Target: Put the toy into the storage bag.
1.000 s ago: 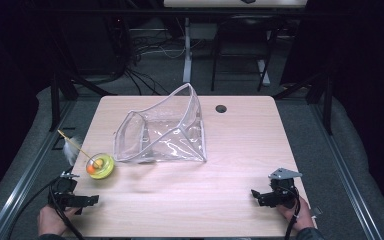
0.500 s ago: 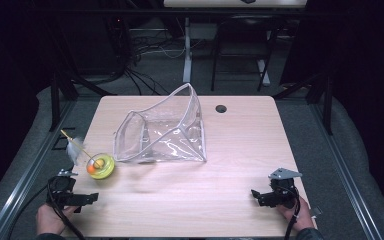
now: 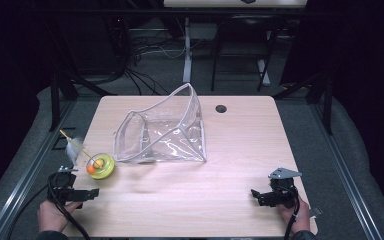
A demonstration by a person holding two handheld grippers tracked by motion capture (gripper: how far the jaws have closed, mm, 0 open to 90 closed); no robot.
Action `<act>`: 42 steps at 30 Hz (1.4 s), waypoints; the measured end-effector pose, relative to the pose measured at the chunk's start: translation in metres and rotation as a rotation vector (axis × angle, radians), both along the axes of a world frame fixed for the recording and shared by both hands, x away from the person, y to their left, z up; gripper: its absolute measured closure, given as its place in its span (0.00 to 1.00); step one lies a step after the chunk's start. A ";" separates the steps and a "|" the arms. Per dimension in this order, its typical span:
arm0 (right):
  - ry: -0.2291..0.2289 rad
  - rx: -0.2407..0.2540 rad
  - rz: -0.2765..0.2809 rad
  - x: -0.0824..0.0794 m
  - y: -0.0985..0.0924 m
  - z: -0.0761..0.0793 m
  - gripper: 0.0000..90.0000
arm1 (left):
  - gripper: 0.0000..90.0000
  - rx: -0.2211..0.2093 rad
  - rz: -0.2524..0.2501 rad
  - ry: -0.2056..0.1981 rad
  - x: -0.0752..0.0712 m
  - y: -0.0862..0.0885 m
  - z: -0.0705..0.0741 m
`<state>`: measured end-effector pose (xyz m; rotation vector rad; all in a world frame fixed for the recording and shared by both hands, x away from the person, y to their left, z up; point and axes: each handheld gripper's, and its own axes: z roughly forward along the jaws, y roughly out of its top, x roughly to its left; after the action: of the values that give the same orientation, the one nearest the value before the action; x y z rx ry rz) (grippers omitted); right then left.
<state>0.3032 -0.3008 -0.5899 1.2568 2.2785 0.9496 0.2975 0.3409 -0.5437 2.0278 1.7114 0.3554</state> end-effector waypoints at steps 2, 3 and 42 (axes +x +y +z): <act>0.003 -0.003 0.006 0.001 0.000 0.000 0.00 | 0.00 0.002 0.000 -0.002 0.000 0.000 0.004; 0.003 -0.003 0.006 0.001 0.000 0.000 0.00 | 0.00 0.002 0.000 -0.002 0.000 0.000 0.004; 0.002 -0.003 0.005 0.001 0.000 0.000 0.00 | 0.00 -0.044 -0.134 -0.010 0.006 -0.013 0.085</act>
<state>0.3045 -0.3006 -0.5896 1.2515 2.2852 0.9470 0.3036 0.3284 -0.4585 2.0918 1.5538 0.2807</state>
